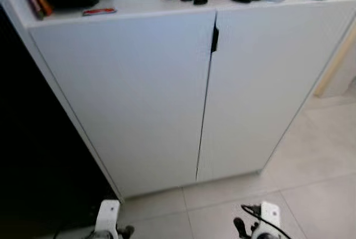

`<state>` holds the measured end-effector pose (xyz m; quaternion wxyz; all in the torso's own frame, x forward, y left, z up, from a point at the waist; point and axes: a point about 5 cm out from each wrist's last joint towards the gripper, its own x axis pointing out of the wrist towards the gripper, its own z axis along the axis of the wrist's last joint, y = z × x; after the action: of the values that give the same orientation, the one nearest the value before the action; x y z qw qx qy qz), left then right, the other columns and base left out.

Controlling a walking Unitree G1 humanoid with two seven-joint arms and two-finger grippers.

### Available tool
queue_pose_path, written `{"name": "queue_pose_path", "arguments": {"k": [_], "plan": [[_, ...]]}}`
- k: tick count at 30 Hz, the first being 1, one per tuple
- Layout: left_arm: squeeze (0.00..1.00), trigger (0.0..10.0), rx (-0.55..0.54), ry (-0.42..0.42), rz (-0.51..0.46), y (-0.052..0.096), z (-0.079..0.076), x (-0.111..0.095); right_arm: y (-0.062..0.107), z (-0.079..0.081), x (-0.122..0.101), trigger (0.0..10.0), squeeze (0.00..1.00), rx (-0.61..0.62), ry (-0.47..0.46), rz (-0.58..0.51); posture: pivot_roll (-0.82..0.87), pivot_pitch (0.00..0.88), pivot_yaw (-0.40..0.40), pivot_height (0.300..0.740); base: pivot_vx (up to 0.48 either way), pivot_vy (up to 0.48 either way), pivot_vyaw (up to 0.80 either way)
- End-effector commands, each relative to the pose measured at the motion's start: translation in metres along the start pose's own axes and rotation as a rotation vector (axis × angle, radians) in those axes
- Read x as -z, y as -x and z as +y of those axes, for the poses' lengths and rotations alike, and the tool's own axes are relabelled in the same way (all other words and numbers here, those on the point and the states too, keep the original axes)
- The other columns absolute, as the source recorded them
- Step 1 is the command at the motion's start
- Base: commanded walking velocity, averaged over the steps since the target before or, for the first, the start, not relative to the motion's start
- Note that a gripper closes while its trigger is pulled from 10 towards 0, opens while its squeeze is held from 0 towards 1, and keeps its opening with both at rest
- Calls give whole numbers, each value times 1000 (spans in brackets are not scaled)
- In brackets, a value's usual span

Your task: Restocking fridge

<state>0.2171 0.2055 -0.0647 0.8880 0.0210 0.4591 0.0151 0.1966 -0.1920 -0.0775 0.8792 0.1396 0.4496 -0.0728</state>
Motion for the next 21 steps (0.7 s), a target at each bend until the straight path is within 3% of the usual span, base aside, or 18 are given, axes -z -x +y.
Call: {"name": "queue_pose_path", "arguments": {"k": [1,6,15,21], "plan": [[0,10000,0,9,-5,-1,-5,-1,2,-9,2,10000,0,34,-10,10,62,0,-31,740,0,0,0],[0,10000,-16,57,1,-1,-6,1,2,-12,2,10000,0,55,-7,13,47,0,-39,740,0,0,0],[0,10000,-15,45,20,-1,-8,-1,2,-17,-4,10000,0,88,17,-8,58,0,-42,740,0,0,0],[0,10000,-22,53,10,-1,-8,-1,2,-17,-4,10000,0,79,31,1,63,0,-48,740,0,0,800]]}}
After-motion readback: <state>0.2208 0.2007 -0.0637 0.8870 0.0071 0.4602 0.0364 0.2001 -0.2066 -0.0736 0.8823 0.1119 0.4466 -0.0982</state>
